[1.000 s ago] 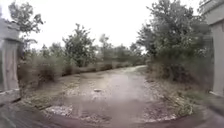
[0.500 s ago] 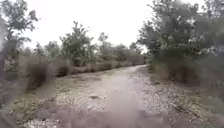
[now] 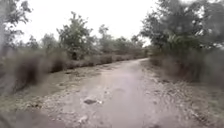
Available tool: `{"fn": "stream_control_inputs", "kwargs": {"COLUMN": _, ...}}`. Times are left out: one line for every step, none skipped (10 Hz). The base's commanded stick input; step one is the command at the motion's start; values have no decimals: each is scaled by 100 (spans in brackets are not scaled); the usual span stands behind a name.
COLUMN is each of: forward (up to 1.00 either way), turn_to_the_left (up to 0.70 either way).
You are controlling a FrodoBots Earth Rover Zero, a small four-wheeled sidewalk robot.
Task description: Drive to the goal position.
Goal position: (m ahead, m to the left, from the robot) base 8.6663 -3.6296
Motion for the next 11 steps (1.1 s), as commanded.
{"fn": "stream_control_inputs", "kwargs": {"forward": 70, "turn_to_the_left": 0}}
{"fn": "stream_control_inputs", "kwargs": {"forward": 70, "turn_to_the_left": 0}}
{"fn": "stream_control_inputs", "kwargs": {"forward": 70, "turn_to_the_left": 0}}
{"fn": "stream_control_inputs", "kwargs": {"forward": 70, "turn_to_the_left": 0}}
{"fn": "stream_control_inputs", "kwargs": {"forward": 70, "turn_to_the_left": 0}}
{"fn": "stream_control_inputs", "kwargs": {"forward": 70, "turn_to_the_left": 0}}
{"fn": "stream_control_inputs", "kwargs": {"forward": 70, "turn_to_the_left": 0}}
{"fn": "stream_control_inputs", "kwargs": {"forward": 70, "turn_to_the_left": 0}}
{"fn": "stream_control_inputs", "kwargs": {"forward": 56, "turn_to_the_left": 4}}
{"fn": "stream_control_inputs", "kwargs": {"forward": 30, "turn_to_the_left": 31}}
{"fn": "stream_control_inputs", "kwargs": {"forward": 29, "turn_to_the_left": 58}}
